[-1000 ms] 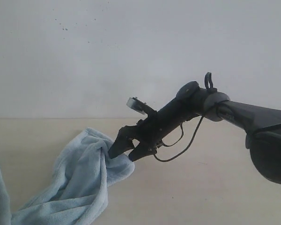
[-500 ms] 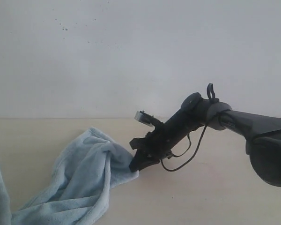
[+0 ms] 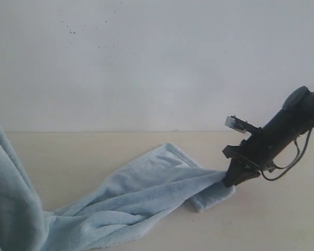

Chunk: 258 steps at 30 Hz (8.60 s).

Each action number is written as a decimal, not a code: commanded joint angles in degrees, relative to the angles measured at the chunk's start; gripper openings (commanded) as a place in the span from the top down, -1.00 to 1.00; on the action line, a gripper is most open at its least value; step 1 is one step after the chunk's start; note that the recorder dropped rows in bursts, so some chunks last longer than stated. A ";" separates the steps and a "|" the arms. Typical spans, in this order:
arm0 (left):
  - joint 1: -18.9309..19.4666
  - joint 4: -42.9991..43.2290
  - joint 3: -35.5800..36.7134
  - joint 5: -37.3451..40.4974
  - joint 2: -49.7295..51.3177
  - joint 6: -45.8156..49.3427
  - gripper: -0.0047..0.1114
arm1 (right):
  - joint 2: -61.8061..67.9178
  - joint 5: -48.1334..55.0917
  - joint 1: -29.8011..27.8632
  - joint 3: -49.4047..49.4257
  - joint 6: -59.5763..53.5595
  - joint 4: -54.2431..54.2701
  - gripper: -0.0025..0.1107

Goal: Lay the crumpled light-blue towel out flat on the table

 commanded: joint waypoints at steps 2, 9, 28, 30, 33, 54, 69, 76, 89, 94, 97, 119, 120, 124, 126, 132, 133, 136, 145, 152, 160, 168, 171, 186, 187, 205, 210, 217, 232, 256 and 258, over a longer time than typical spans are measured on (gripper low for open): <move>0.00 -0.12 0.21 -1.14 2.13 -1.01 0.85 | -6.77 -0.11 -5.67 9.71 -3.25 -0.24 0.86; 0.00 -0.33 0.21 -2.07 3.40 -1.01 0.85 | -15.38 -1.62 -11.32 17.31 -5.74 -0.24 0.86; 0.00 -0.32 0.21 -1.79 3.40 -1.26 0.85 | -30.28 -15.39 -11.73 36.96 3.22 -13.09 -0.01; 0.00 -0.59 0.21 -1.79 3.40 -1.29 0.85 | -31.71 -15.68 -11.73 36.96 3.83 -12.30 -0.20; 0.00 -0.59 0.21 -1.79 3.40 -1.29 0.85 | -33.77 -16.76 -11.73 36.96 3.98 -9.63 -0.21; 0.00 -0.74 0.21 -3.82 3.40 -1.73 0.85 | -15.80 -33.61 -0.79 16.67 6.68 -4.81 -0.14; 0.00 -0.41 0.21 -3.82 3.40 -1.73 0.85 | -6.69 -31.10 -0.79 9.79 6.68 -7.94 -0.14; 0.00 -0.41 0.21 -3.82 3.40 -1.73 0.85 | -4.78 -31.20 -0.05 9.69 6.31 -8.08 -0.14; 0.00 -0.41 0.21 -3.82 3.40 -1.73 0.85 | -2.79 -31.92 2.09 9.69 5.95 -8.71 0.20; 0.00 0.01 0.21 -3.44 3.40 -1.73 0.85 | -2.93 -34.08 2.09 9.69 10.04 -8.36 0.87; 0.00 2.35 0.21 -1.00 3.40 -1.73 0.85 | -4.12 -34.64 1.83 9.69 11.94 -8.36 0.96; 0.00 4.34 0.21 4.83 -6.70 -2.19 0.85 | -29.74 -26.83 -4.34 12.44 11.70 -17.72 0.96; 0.00 4.34 0.21 5.89 -8.25 -2.19 0.85 | -31.40 -26.83 -5.07 13.21 11.70 -17.13 0.96; 0.00 4.02 0.84 9.79 -13.52 -1.95 0.85 | -40.01 -26.42 -7.75 18.73 10.39 -15.87 0.96; 0.00 1.84 2.01 9.78 -15.83 -1.11 0.85 | -44.73 -26.81 -8.34 22.50 9.81 -15.40 0.96; 0.00 -5.34 7.08 9.80 -22.15 3.05 0.85 | -56.62 -29.07 -8.34 32.98 9.87 -15.17 0.96; 0.00 -5.34 8.32 9.91 -23.33 3.05 0.85 | -58.60 -29.31 -8.34 34.80 9.98 -15.17 0.96; 0.00 -5.62 10.29 10.37 -27.07 3.05 0.85 | -64.45 -31.79 -8.34 40.01 10.58 -15.17 0.96; 0.00 -11.71 10.60 17.74 -38.45 10.11 0.85 | -75.44 -30.92 -8.23 46.38 11.01 -14.43 0.96; 0.00 -16.45 10.60 21.78 -44.79 12.92 0.85 | -81.97 -25.71 -4.75 46.83 11.01 -13.93 0.96; 0.00 -16.46 10.50 27.41 -45.40 14.63 0.85 | -88.29 -23.58 -2.57 49.99 18.93 -28.46 0.96; 0.00 -17.28 9.95 28.76 -47.80 15.05 0.85 | -94.79 -27.47 -0.22 57.98 28.48 -40.72 0.96; 0.00 -17.28 9.95 29.23 -49.02 15.64 0.85 | -96.25 -27.96 -0.22 57.98 28.87 -40.72 0.96; 0.00 -17.41 6.27 33.20 -51.21 17.39 0.85 | -101.31 -23.56 2.59 57.98 30.59 -39.88 0.96; 0.00 -17.50 6.05 33.59 -51.21 17.39 0.85 | -102.15 -23.29 2.76 57.98 30.59 -40.01 0.96; 0.00 -16.30 8.25 31.52 -48.33 20.39 0.85 | -103.00 -19.71 3.25 57.98 32.02 -47.97 0.96; 0.00 -12.84 13.91 22.58 -41.32 17.19 0.85 | -94.58 -24.41 3.25 57.98 32.84 -49.75 0.96; 0.00 -2.53 17.60 12.62 -26.06 8.30 0.85 | -80.19 -31.47 3.13 57.98 33.48 -50.57 0.96; 2.32 32.56 14.68 1.65 13.59 -29.31 0.85 | -51.74 -53.86 3.04 56.07 41.41 -56.41 0.96; 17.86 48.80 -8.27 -11.62 50.07 -55.75 0.85 | -18.51 -54.46 3.04 25.18 41.41 -55.12 0.95; 18.58 49.50 -9.24 -11.62 51.67 -56.92 0.85 | -16.76 -55.09 3.04 23.43 41.72 -54.31 0.86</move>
